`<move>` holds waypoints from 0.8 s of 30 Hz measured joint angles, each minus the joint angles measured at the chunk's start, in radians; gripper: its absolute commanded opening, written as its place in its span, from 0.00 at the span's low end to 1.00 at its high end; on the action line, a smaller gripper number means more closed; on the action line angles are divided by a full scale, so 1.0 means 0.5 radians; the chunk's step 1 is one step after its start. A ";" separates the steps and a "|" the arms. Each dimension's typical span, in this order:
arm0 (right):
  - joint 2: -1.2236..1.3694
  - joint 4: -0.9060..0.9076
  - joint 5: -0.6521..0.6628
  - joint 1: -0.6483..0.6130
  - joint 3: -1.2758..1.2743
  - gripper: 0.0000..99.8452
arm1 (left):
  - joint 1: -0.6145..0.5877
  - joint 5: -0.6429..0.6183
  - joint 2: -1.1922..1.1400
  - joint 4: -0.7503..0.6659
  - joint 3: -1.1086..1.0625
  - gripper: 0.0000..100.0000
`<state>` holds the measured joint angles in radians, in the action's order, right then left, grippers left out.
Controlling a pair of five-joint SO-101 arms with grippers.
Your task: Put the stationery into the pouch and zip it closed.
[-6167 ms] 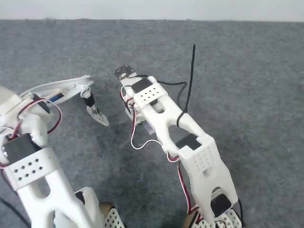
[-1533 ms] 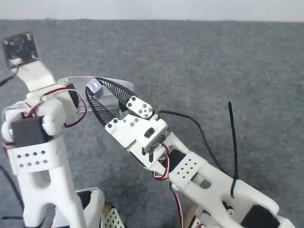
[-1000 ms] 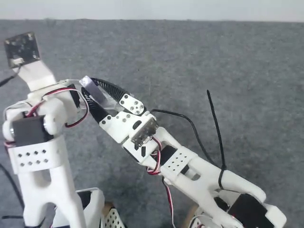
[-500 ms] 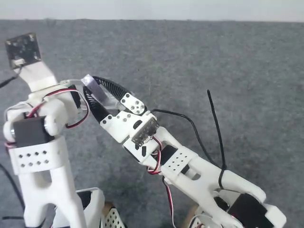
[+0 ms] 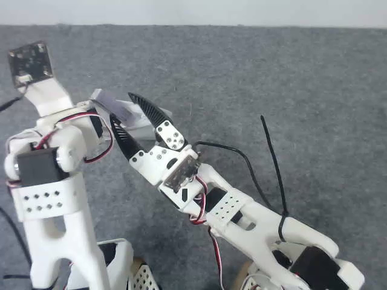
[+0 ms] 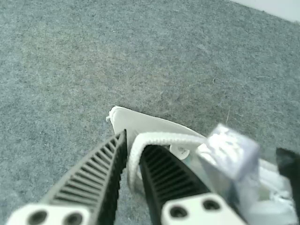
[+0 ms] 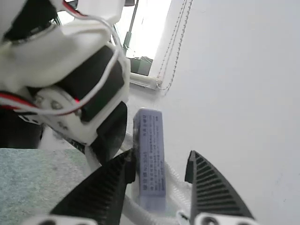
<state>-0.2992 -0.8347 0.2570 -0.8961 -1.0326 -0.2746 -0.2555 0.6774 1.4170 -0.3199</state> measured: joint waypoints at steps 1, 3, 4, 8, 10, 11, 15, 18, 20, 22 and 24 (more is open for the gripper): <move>-0.012 0.000 0.006 0.000 -0.015 0.11 | 0.000 0.000 0.000 0.000 0.000 0.01; -0.077 0.000 0.006 0.000 -0.064 0.08 | 0.000 0.000 0.000 0.000 0.000 0.01; -0.123 0.000 0.006 0.000 -0.101 0.06 | 0.003 0.000 0.000 0.000 0.000 0.01; -0.368 0.040 0.018 0.009 -0.270 0.01 | 0.003 0.000 0.000 0.000 0.000 0.01; -0.491 0.172 0.018 0.018 -0.292 0.01 | -0.009 0.000 0.000 0.000 0.000 0.01; -0.540 0.255 0.018 0.009 -0.295 0.01 | -0.009 0.000 0.000 0.000 0.000 0.01; -0.694 0.577 0.018 -0.018 -0.295 0.01 | -0.009 0.000 0.000 0.000 0.000 0.01; -0.783 0.764 0.018 -0.068 -0.295 0.01 | -0.009 0.000 0.000 0.000 0.000 0.01; -0.813 0.816 0.018 -0.077 -0.295 0.01 | -0.009 0.000 0.000 0.000 0.000 0.01; -0.816 0.835 0.018 -0.080 -0.292 0.01 | -0.009 0.000 0.000 0.000 0.000 0.01; -0.819 0.847 0.018 -0.080 -0.292 0.01 | -0.009 0.000 0.000 0.000 0.000 0.01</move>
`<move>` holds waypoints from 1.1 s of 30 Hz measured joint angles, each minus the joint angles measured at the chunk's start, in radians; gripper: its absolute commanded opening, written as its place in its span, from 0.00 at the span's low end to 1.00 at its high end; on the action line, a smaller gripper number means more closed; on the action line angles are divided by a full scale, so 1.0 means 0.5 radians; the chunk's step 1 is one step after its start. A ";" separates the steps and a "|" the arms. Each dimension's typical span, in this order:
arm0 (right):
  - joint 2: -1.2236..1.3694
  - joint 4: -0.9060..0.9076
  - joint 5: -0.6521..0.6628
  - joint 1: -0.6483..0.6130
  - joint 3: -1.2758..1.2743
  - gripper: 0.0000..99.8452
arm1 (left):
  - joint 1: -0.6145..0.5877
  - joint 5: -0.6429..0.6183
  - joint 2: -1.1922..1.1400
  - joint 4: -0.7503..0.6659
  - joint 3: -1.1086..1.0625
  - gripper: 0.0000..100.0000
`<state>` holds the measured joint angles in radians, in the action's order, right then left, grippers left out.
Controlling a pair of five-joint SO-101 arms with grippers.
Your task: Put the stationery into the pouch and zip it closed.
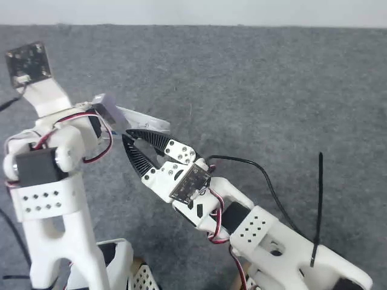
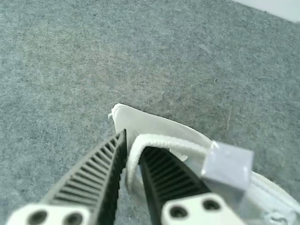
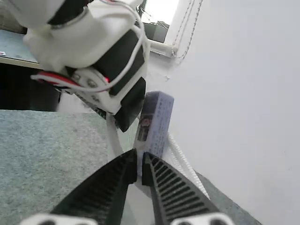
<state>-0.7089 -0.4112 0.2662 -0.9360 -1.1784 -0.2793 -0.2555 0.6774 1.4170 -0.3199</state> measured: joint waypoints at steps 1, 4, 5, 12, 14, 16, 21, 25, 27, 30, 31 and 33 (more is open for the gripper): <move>0.003 0.000 0.000 0.000 0.003 0.01 | 0.000 0.000 0.000 0.000 0.000 0.01; 0.064 0.049 0.000 0.000 0.089 0.01 | 0.000 0.000 0.000 0.000 0.000 0.01; 0.107 0.086 0.000 0.003 0.138 0.01 | 0.000 0.000 0.000 0.000 0.000 0.01; 0.417 0.298 -0.003 0.157 0.559 0.01 | -0.003 0.000 -0.003 0.000 0.000 0.01; 0.423 0.338 -0.003 0.163 0.583 0.01 | -0.003 0.000 -0.003 0.000 0.000 0.01; 0.399 0.423 -0.006 0.163 0.595 0.01 | -0.003 0.000 -0.003 -0.012 0.000 0.01; 0.150 0.727 -0.163 0.160 0.552 0.01 | 0.000 0.000 -0.003 -0.015 0.000 0.01; -0.101 0.933 -0.245 0.169 0.470 0.01 | 0.012 0.000 0.000 -0.015 0.000 0.01; -0.212 1.025 -0.245 0.175 0.445 0.01 | 0.003 0.000 0.000 -0.015 0.000 0.01; -0.377 1.157 -0.245 0.169 0.442 0.07 | 0.000 0.000 0.000 -0.015 0.000 0.01; -0.436 1.200 -0.245 0.169 0.442 0.11 | 0.000 0.000 0.000 -0.018 0.000 0.01; -0.574 1.335 -0.245 0.175 0.442 0.17 | 0.000 0.000 0.000 -0.018 0.000 0.01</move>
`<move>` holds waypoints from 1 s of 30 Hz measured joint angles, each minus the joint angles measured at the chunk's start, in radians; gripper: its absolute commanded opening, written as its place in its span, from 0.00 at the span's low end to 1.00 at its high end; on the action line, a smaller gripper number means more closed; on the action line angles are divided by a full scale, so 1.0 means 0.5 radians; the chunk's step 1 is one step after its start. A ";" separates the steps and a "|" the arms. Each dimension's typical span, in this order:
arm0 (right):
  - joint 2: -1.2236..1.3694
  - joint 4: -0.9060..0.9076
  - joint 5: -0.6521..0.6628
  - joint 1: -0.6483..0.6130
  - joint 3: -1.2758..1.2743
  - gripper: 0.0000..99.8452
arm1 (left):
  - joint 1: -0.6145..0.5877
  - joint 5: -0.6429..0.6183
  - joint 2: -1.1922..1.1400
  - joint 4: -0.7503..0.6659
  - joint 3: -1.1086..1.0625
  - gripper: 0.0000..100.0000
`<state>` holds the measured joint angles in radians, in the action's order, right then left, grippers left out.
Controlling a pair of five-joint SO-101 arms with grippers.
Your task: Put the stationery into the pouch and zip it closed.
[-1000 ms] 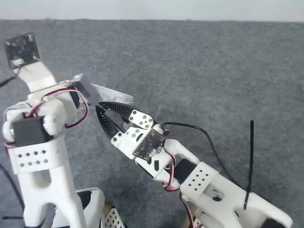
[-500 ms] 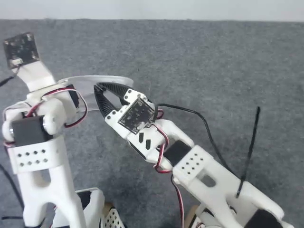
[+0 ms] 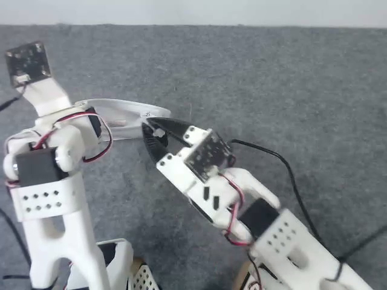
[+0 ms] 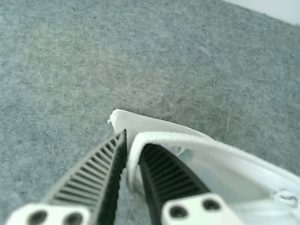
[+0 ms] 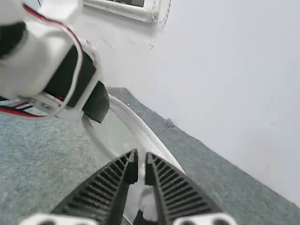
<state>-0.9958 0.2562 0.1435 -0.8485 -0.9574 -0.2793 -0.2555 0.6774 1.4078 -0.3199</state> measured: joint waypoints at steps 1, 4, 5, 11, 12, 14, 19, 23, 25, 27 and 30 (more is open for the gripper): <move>-0.071 0.074 0.000 0.012 0.000 0.19 | 0.000 0.000 0.000 0.000 0.000 0.01; -0.242 0.276 0.000 0.064 0.003 0.19 | 0.000 0.000 0.000 0.000 0.000 0.01; -0.276 0.325 0.000 0.074 0.003 0.19 | 0.000 0.000 0.000 0.000 0.000 0.01; -0.322 0.476 0.000 0.068 0.003 0.19 | 0.000 0.000 0.000 0.000 0.000 0.01; -0.322 0.479 0.000 0.068 0.003 0.19 | 0.000 0.000 0.000 0.000 0.000 0.01; -0.325 0.479 0.000 0.068 -0.018 0.19 | 0.000 0.000 0.000 -0.025 -0.028 0.01; -0.325 0.433 0.000 -0.006 -0.249 0.19 | 0.000 0.000 0.021 -0.147 -0.107 0.01; -0.325 0.104 0.000 -0.052 -0.525 0.19 | 0.000 0.000 0.018 -0.163 -0.107 0.01; -0.322 -0.052 0.000 -0.055 -0.608 0.19 | 0.000 0.000 0.018 -0.163 -0.107 0.01; -0.307 -0.129 0.000 -0.055 -0.620 0.19 | 0.000 0.000 0.018 -0.163 -0.107 0.01; -0.178 -0.227 -0.009 -0.055 -0.620 0.19 | 0.000 0.000 0.018 -0.163 -0.107 0.01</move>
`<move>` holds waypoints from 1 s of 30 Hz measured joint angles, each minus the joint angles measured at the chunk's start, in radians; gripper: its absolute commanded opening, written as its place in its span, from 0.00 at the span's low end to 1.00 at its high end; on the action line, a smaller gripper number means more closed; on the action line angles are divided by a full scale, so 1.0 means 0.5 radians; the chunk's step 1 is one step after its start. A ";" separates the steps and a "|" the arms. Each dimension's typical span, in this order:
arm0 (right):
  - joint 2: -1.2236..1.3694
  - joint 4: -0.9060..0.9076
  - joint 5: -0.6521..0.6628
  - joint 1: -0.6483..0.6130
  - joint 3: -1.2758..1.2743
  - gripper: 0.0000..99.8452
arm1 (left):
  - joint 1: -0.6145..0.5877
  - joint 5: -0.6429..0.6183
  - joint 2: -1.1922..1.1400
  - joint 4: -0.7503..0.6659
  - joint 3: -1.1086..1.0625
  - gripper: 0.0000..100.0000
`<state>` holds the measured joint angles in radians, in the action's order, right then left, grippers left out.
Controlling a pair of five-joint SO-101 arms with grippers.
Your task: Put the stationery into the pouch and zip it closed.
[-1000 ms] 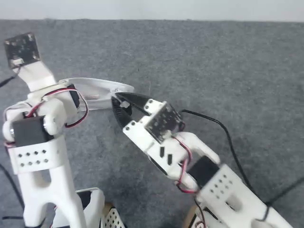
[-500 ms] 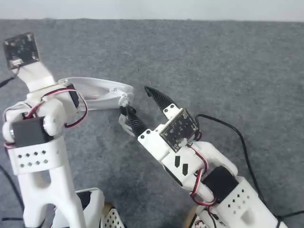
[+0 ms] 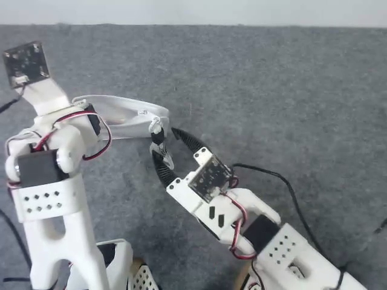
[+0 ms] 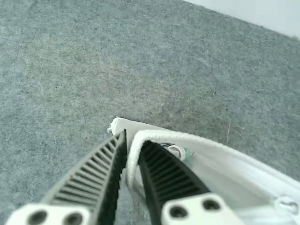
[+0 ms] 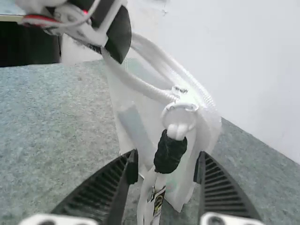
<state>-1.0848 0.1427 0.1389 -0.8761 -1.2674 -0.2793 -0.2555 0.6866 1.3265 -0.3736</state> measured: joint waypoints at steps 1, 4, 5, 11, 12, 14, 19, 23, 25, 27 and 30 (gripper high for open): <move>0.055 -0.043 -0.006 -0.006 0.000 0.19 | 0.000 0.000 0.000 0.000 0.000 0.01; 0.209 -0.166 -0.012 -0.012 0.000 0.19 | 0.000 0.000 0.000 0.000 0.000 0.01; 0.255 -0.203 -0.012 -0.012 0.000 0.19 | 0.000 0.000 0.000 0.000 0.000 0.01; 0.341 -0.377 -0.012 -0.012 0.000 0.19 | 0.000 0.000 0.000 0.000 0.000 0.01; 0.341 -0.390 -0.012 -0.012 0.000 0.19 | 0.000 0.000 0.000 0.000 0.000 0.01; 0.341 -0.405 -0.012 -0.012 0.000 0.19 | 0.000 0.000 0.000 0.000 0.000 0.01; 0.341 -0.454 -0.018 -0.012 0.000 0.19 | 0.000 0.000 0.000 0.000 0.000 0.01; 0.341 -0.457 -0.018 -0.012 0.000 0.19 | 0.000 0.000 0.000 0.000 0.000 0.01; 0.341 -0.457 -0.018 -0.012 0.000 0.19 | 0.000 0.000 0.000 0.000 0.000 0.01; 0.341 -0.457 -0.018 -0.012 0.000 0.19 | 0.000 0.000 0.000 0.000 0.000 0.01; 0.341 -0.457 -0.034 -0.012 0.000 0.19 | 0.000 0.000 0.000 0.000 0.000 0.01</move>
<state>-0.9145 -0.0859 0.1220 -0.8823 -1.2674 -0.2793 -0.2555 0.6866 1.3265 -0.3736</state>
